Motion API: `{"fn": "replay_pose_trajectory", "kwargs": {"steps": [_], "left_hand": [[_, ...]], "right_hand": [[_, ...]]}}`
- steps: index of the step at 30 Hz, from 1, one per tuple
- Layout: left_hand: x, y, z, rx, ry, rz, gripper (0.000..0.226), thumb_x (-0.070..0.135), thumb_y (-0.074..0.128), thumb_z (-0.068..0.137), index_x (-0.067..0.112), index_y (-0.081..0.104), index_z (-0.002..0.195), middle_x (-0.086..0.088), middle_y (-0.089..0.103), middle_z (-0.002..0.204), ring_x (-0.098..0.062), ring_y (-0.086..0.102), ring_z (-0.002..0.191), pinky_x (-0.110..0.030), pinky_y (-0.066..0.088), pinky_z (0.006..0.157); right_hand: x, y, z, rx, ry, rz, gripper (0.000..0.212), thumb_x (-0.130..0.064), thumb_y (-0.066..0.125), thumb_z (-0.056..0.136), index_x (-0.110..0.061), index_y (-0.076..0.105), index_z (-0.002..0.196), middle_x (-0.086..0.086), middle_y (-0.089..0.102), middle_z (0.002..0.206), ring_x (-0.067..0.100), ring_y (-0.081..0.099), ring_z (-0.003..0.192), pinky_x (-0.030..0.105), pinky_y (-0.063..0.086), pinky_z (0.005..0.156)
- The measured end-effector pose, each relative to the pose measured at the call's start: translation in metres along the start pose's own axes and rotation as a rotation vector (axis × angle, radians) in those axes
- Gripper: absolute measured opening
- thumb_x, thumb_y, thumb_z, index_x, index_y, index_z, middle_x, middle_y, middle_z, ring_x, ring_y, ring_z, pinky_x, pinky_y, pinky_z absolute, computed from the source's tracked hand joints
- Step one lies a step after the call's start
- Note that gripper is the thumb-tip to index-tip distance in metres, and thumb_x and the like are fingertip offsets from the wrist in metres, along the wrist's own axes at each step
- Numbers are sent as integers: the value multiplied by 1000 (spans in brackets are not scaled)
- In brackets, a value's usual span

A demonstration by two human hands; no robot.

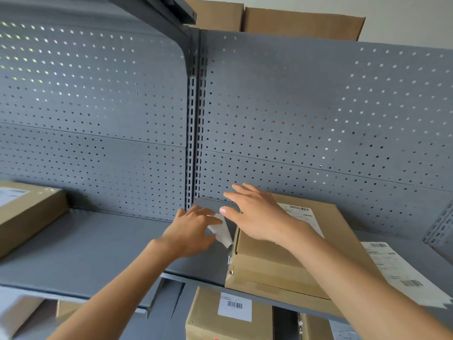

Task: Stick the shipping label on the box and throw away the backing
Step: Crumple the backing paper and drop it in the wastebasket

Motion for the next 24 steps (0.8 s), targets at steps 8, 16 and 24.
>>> {"fn": "replay_pose_trajectory", "kwargs": {"steps": [8,16,24], "left_hand": [[-9,-43,-3,391,-51,-246,20,29,59,98,25,78,103,5,76,101,-26,67,94,-37,46,78],[-4,-118,-30,753,58,-447,22,19,62,92,15,81,101,2,79,96,-23,69,90,-43,58,74],[8,-154,-79,938,231,-284,19,12,73,93,13,81,110,1,77,115,-25,68,111,-52,54,83]], "right_hand": [[-1,-4,-3,46,4,46,62,-55,40,103,-23,35,155,-2,34,162,21,25,149,44,27,117],[-8,-35,-11,315,51,245,83,-48,60,97,-31,10,161,4,51,146,27,44,133,42,43,96],[-14,-57,-9,737,-110,454,38,-20,72,91,-24,69,128,-4,74,113,19,63,106,40,53,89]]}}
Point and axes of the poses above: each hand's wrist, its own z-axis towards the middle knuckle, its own y-axis out of the palm, x = y × z, the point moved 5 cm from there along z, towards the middle knuckle
